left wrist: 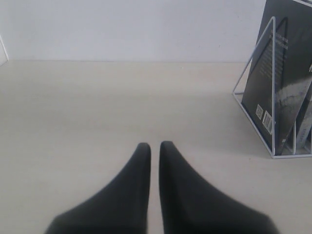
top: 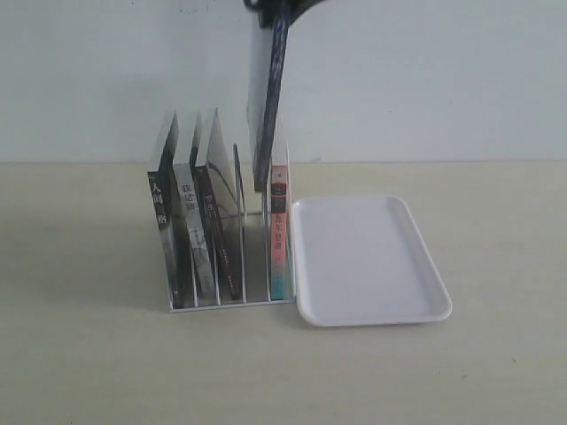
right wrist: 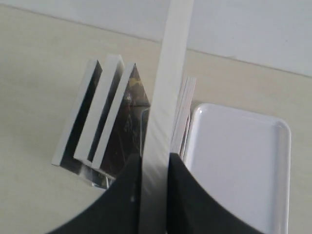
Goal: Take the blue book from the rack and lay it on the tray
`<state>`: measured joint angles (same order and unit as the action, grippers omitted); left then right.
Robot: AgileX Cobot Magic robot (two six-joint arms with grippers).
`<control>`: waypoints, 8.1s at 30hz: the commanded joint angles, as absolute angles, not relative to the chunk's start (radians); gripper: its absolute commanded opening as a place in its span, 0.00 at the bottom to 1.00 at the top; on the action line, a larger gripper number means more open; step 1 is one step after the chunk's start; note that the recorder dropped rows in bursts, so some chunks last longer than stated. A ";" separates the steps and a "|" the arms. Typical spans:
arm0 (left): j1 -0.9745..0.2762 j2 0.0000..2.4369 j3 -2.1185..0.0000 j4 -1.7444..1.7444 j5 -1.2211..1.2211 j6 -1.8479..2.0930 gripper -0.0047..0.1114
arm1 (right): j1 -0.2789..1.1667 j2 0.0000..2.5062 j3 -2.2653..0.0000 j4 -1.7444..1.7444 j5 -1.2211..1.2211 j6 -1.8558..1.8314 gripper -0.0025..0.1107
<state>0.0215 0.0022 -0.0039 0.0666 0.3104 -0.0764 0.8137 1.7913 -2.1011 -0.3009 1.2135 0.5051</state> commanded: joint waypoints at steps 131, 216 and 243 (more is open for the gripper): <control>0.013 0.000 0.000 0.069 0.307 -0.074 0.09 | 0.507 1.557 -0.954 -0.091 0.703 -0.212 0.02; 0.013 0.000 0.000 0.069 0.307 -0.074 0.09 | 0.229 0.000 0.000 -0.030 0.317 -0.094 0.02; 0.013 0.000 0.000 0.069 0.307 -0.074 0.09 | 0.121 0.000 0.000 -0.037 0.332 -0.032 0.02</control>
